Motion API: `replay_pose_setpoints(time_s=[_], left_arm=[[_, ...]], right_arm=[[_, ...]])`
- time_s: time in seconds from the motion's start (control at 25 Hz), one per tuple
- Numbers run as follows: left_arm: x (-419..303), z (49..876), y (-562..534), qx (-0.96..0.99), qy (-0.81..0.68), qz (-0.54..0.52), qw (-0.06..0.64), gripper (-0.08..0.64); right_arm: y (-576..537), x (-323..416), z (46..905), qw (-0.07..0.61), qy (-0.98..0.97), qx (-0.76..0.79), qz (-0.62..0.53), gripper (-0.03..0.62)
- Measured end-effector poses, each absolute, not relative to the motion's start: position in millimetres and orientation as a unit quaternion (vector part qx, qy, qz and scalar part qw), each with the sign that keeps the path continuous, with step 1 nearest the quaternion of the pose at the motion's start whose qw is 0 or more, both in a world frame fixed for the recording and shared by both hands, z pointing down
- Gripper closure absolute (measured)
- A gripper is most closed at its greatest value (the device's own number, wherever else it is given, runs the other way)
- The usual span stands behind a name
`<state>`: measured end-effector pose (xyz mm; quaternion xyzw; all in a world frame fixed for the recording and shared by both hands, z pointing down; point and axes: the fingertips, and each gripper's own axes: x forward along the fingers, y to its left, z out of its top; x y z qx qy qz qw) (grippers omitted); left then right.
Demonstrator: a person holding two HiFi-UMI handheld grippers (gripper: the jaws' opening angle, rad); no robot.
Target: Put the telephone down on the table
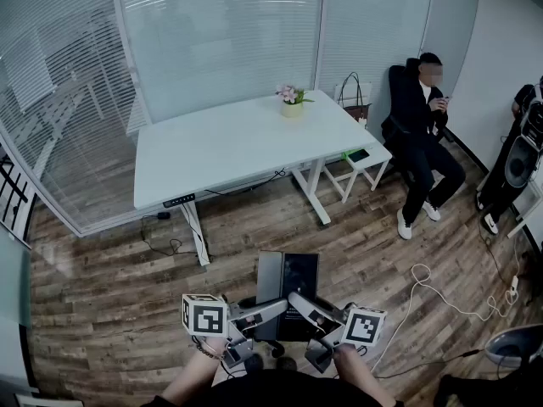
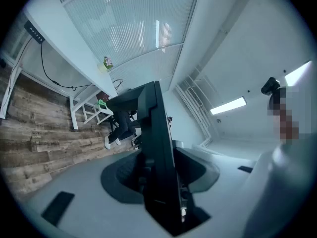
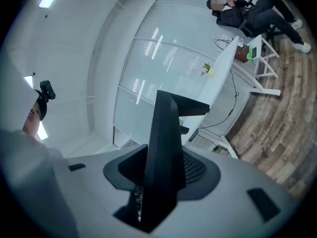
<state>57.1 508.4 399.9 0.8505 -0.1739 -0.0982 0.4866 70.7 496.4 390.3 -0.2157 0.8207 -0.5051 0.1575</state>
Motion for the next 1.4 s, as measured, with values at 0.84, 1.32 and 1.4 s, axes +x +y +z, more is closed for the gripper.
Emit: replay_pose_setpoints(time_s=[0.84,1.32,1.4], left_arm=[[20,396,517,0.856,-0.182,-0.102,0.473,0.353],[-22,408,516,0.854,-0.174,-0.1,0.481,0.353],[-28,410,516,0.853,-0.173,-0.098,0.482,0.353]], right_arm=[[503,39,393,0.142,0.834,-0.222,-0.485,0.42],[500,-2,405,0.141,0.831,-0.235,-0.484,0.42],[501,-8,408,0.142,0.829,-0.237,-0.486,0.42]])
